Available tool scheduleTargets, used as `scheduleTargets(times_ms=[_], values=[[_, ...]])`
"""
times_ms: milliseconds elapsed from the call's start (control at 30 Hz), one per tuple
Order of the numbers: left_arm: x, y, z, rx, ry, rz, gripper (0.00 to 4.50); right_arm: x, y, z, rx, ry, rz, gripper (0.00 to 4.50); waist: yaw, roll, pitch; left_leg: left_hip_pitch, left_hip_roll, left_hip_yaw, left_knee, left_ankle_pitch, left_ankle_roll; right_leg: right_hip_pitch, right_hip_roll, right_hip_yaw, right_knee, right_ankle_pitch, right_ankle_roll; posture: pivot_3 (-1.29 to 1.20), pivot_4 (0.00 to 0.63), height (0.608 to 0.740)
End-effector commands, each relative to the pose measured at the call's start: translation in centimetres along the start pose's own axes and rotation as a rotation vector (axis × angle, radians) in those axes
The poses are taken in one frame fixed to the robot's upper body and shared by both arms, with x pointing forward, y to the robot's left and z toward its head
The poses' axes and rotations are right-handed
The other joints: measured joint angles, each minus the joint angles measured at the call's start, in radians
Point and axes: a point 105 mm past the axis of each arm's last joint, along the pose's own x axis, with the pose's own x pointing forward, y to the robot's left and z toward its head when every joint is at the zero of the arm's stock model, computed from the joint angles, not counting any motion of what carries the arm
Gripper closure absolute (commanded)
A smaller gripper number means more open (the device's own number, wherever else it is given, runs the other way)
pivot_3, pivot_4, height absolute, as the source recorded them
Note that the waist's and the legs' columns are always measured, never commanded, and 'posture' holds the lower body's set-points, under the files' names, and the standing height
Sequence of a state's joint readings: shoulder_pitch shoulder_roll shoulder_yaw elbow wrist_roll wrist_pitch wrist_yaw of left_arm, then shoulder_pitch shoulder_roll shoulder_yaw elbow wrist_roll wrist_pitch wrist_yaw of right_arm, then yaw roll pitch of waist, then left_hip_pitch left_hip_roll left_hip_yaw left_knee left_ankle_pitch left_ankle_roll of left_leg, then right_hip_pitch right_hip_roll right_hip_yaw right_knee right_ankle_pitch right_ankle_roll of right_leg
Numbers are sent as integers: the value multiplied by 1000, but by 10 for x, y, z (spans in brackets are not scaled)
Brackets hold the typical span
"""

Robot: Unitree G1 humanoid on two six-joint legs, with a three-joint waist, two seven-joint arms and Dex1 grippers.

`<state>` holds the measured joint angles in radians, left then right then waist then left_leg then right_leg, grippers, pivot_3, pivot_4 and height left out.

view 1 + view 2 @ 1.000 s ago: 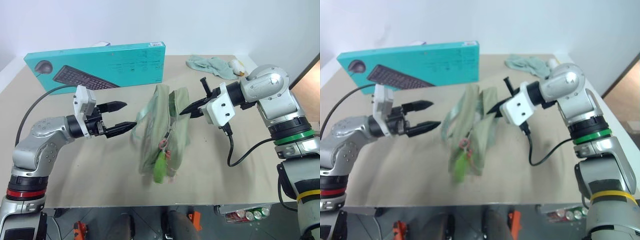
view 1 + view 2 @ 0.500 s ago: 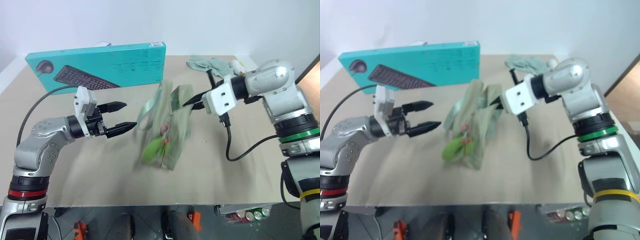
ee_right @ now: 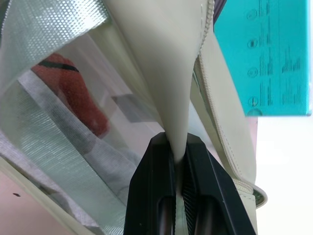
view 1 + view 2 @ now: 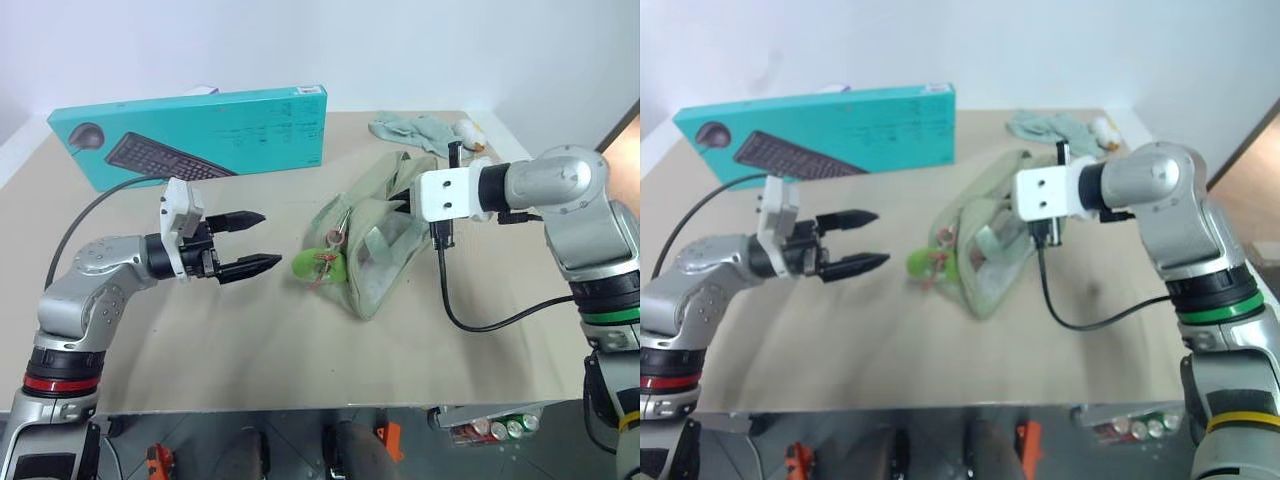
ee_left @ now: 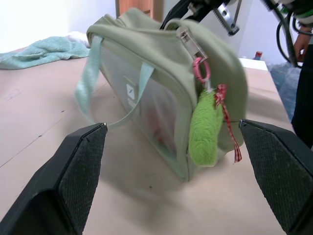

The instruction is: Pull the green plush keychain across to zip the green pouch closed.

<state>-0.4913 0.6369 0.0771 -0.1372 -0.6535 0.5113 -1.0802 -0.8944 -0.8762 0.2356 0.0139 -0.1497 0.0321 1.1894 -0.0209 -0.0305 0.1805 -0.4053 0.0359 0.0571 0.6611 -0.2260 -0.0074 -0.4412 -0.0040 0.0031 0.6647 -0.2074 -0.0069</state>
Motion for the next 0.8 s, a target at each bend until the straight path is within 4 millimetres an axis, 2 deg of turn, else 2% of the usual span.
scheduleTargets(times_ms=[33, 300, 433, 567, 800], values=[[6, -9, 19, 43, -41, -57, 0, -8, -3, 4, 40, -7, -46, 3700, 0, 0, 0, 0, 0, 0, 0, 0, 0, 0, 0, 0, 0, 0, 0, 0, 150, 740], [5, -16, 21, 26, -23, -94, 0, -32, 5, 19, 205, -139, -94, 1035, 0, 0, 0, 0, 0, 0, 0, 0, 0, 0, 0, 1, 0, 0, 0, 0, 150, 740], [8, -19, 23, 23, -25, -111, 0, -50, 5, 17, 288, -188, -130, 1035, 0, 0, 0, 0, 0, 0, 1, 0, 0, 0, 0, 0, 0, 0, 1, 0, 150, 740], [8, -19, 23, 20, -22, -117, 0, -64, -2, -1, 348, -195, -172, 1035, 0, -1, 0, 0, 0, 1, 1, 0, 0, 0, 0, 1, 0, 1, 1, 0, 150, 740], [10, -27, 21, -26, -22, -158, 0, -72, -11, -36, 488, -231, -209, 1035, 0, -1, 0, 0, -1, 1, 2, 0, 0, 0, 1, 2, 0, 1, 1, 0, 150, 740]])
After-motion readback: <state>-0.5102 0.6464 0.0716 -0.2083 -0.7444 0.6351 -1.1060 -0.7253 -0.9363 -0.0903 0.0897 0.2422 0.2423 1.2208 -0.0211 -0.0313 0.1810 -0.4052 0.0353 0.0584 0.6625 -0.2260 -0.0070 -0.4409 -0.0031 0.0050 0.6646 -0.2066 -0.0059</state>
